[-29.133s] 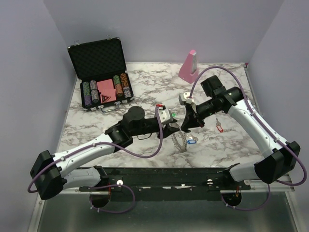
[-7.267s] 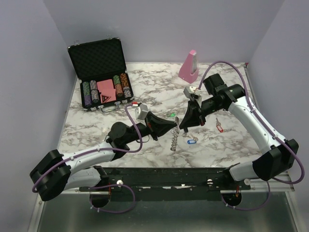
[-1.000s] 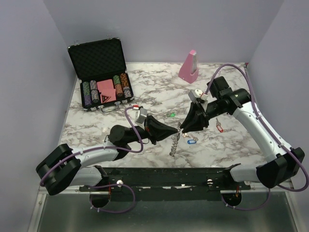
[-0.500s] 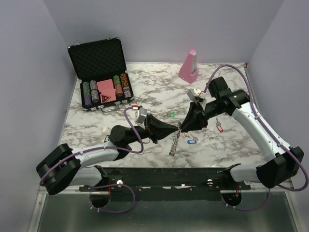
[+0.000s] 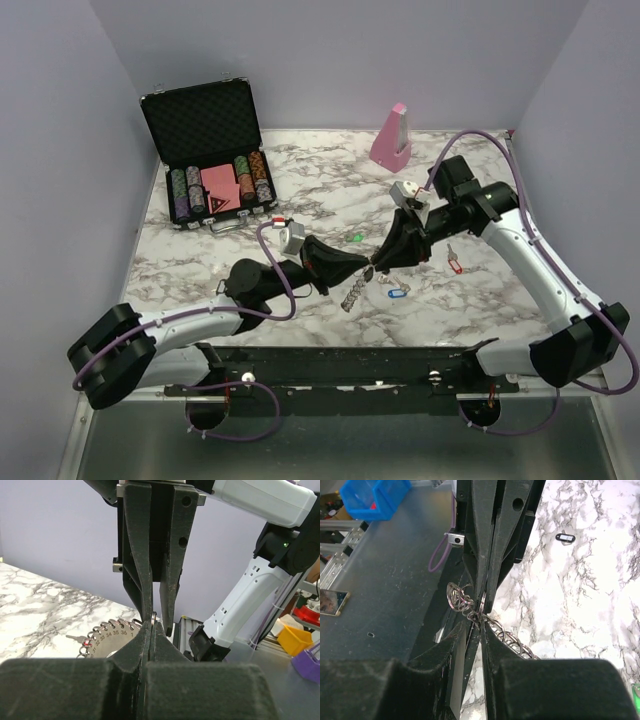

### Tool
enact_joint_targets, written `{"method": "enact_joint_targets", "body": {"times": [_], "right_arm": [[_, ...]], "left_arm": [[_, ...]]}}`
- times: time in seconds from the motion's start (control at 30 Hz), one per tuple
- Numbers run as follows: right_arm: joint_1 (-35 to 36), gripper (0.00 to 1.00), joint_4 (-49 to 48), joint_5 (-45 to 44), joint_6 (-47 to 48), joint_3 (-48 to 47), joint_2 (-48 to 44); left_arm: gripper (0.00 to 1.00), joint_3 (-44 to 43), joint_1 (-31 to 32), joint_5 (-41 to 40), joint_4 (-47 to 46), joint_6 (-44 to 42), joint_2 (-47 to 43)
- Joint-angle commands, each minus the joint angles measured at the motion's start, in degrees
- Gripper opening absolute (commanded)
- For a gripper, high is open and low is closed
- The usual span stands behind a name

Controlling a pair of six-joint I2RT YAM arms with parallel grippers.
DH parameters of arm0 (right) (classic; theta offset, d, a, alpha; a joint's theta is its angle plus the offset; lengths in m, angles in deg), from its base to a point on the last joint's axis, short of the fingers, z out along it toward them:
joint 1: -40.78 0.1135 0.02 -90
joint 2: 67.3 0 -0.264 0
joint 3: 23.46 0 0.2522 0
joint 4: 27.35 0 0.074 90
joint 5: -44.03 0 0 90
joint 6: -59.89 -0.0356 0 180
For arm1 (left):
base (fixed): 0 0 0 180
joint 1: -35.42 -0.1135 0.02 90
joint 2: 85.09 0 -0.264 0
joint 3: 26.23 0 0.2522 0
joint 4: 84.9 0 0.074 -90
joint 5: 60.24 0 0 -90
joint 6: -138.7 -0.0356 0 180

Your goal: Put the keys on the keyring

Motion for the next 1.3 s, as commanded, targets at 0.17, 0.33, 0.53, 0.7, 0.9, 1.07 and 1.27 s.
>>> {"method": "enact_joint_targets", "body": {"times": [0.17,0.33,0.53,0.7,0.9,1.07,1.27], "right_arm": [[-0.06,0.25,1.77,2.20,-0.36,-2.44,2.70],[0.03,0.25,1.24,2.46,-1.50,-2.97,3.41],[-0.06,0.24,-1.48,1.41,-4.75,-2.27,3.32],[-0.06,0.20,-3.94,0.18,-7.92,-1.92,3.93],[0.03,0.01,-4.65,-0.61,-9.06,-1.74,4.37],[0.03,0.00,-4.03,-2.55,-8.71,-2.79,4.20],[-1.38,0.00,-4.64,-5.18,-9.59,-1.92,2.00]], "left_arm": [[0.00,-0.63,0.68,-5.14,1.85,-2.85,-2.44],[0.00,-1.33,1.38,-6.20,5.10,-4.69,-3.32],[0.00,-1.77,2.61,-9.01,9.31,-7.24,-4.46],[0.00,-3.27,3.84,-11.12,13.63,-9.71,-5.34],[0.00,-3.71,4.37,-12.53,15.30,-10.32,-6.05],[0.01,-3.01,4.37,-12.18,14.25,-9.53,-6.66],[0.54,-0.02,2.97,-12.35,15.37,-8.92,-12.80]]}}
